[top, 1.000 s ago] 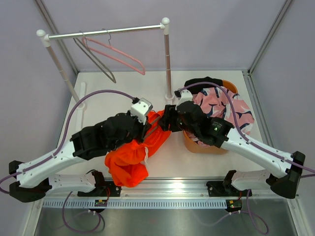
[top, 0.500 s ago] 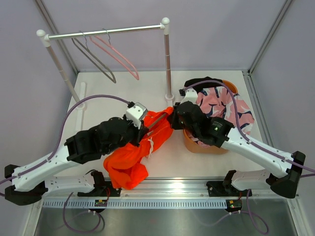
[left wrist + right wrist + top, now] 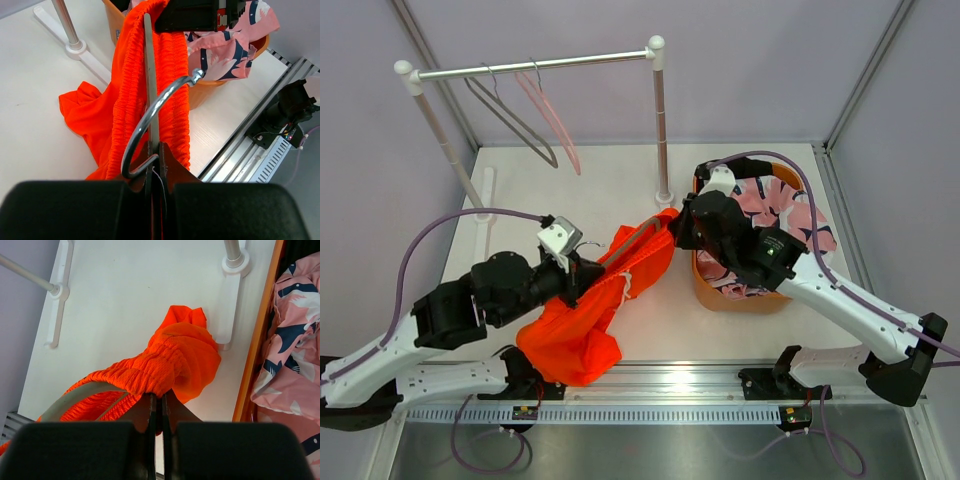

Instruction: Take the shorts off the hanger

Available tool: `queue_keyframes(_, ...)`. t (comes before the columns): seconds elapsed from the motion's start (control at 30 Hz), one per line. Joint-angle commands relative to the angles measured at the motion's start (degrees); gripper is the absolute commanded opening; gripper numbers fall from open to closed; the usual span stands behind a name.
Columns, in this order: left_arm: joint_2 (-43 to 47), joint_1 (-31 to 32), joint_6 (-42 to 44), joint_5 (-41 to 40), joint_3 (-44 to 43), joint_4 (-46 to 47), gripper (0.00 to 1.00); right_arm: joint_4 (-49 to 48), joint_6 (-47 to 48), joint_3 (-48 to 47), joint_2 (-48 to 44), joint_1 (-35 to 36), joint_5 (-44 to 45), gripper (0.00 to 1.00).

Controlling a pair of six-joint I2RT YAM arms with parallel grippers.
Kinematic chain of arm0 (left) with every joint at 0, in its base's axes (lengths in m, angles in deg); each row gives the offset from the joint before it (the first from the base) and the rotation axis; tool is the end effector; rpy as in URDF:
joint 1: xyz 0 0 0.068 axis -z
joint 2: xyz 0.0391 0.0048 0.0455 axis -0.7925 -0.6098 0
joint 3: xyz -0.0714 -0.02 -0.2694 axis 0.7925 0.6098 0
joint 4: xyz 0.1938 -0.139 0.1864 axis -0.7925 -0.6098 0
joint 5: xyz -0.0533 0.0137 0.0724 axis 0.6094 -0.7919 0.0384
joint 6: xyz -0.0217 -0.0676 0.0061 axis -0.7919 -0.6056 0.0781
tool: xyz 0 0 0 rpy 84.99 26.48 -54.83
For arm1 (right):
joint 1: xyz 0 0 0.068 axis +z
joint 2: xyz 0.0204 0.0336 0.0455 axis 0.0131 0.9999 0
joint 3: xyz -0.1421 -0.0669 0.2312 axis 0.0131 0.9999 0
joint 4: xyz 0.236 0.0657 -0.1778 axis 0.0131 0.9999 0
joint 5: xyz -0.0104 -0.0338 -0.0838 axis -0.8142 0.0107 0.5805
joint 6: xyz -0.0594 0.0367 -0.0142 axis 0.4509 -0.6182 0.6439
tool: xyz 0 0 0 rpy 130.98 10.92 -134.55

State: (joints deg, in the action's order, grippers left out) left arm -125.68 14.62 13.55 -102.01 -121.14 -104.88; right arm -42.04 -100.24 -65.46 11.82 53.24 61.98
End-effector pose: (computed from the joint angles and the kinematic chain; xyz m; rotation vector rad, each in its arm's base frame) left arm 0.0872 -0.1630 0.4223 0.6516 1.8086 -0.7180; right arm 0.2153 0.2410 0.3893 -0.0316 2.0823 0.5236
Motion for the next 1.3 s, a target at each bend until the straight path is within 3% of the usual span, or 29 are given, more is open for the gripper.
queue_keyframes(0.0,3.0,0.5,0.5,2.9,-0.4,3.4,0.0,-2.1,2.3,0.0,0.2,-2.6,0.5,0.0)
queue_keyframes(0.1,3.6,0.5,0.8,0.6,1.2,8.7,0.0,-3.3,1.7,1.0,0.2,0.3,-0.6,0.0)
queue_keyframes(0.37,0.4,0.5,3.4,-11.8,5.0,30.1,0.0,-1.0,0.4,-6.1,7.7,22.5,6.2,0.0)
queue_keyframes(0.6,-8.0,0.3,6.6,-19.3,0.0,39.8,0.0,2.1,1.9,-18.2,17.1,37.5,12.2,0.0)
queue_keyframes(0.7,-9.9,0.3,6.4,-20.2,-1.4,42.4,0.0,7.8,1.1,-22.4,19.3,38.1,16.5,0.0)
queue_keyframes(0.87,-10.2,-0.1,7.8,-21.3,-2.7,45.5,0.0,3.1,2.0,-17.0,13.9,38.1,17.4,0.0)
queue_keyframes(1.0,-10.4,-0.1,7.8,-19.9,-5.5,42.6,0.0,9.6,-1.7,-15.7,10.4,37.9,26.2,0.0)
queue_keyframes(1.13,-9.0,-0.2,4.7,-18.5,-6.3,35.0,0.0,13.6,-4.0,-12.9,3.6,33.9,28.3,0.0)
queue_keyframes(1.27,-5.0,-0.1,2.7,-14.8,-4.2,30.7,0.0,14.7,-4.6,-8.3,-2.5,23.7,27.5,0.0)
